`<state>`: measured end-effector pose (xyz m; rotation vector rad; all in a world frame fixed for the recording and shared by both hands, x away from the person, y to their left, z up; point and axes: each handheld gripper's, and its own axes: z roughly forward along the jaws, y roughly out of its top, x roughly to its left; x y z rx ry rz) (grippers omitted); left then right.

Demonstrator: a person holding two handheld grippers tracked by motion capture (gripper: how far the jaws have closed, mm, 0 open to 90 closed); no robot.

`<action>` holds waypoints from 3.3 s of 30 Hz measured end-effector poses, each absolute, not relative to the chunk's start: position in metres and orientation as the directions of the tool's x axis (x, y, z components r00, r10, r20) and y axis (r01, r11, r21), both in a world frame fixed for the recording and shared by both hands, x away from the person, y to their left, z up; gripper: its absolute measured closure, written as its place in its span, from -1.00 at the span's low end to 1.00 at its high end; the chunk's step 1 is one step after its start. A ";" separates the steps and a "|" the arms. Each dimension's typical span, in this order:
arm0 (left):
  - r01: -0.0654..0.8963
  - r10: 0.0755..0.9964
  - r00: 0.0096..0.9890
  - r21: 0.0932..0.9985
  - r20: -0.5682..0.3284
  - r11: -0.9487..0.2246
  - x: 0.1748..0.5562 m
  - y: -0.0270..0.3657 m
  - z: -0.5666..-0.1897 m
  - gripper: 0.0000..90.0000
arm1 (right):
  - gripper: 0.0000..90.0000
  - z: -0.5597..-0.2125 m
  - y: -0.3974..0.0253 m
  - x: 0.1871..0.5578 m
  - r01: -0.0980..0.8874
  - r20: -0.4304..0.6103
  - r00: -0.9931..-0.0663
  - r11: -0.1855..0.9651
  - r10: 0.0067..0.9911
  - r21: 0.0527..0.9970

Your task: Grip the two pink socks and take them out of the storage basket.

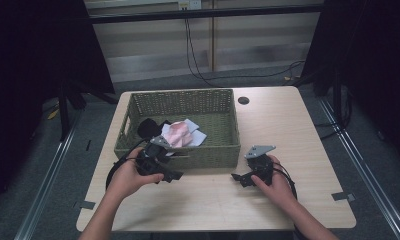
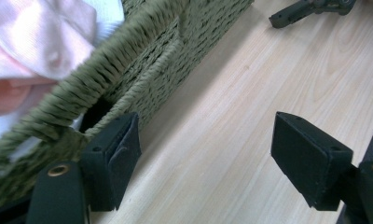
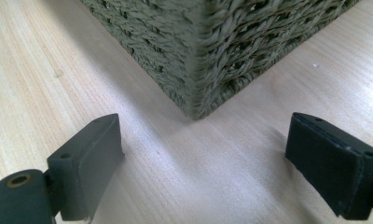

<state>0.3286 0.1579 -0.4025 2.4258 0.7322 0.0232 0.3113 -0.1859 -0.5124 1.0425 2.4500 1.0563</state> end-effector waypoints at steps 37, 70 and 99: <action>0.503 0.509 0.848 0.521 -0.146 -0.689 0.376 0.150 -0.329 -0.46 | -0.78 -0.512 -0.186 0.311 0.511 0.031 -0.701 0.471 0.713 0.719; 0.565 0.584 0.803 0.469 -0.121 -0.679 0.445 0.145 -0.366 -0.39 | -0.77 -0.512 -0.186 0.312 0.506 0.028 -0.704 0.474 0.709 0.721; 0.629 0.633 0.766 0.332 -0.110 -0.703 0.476 0.136 -0.424 0.35 | -0.78 -0.512 -0.186 0.312 0.507 0.030 -0.705 0.474 0.709 0.720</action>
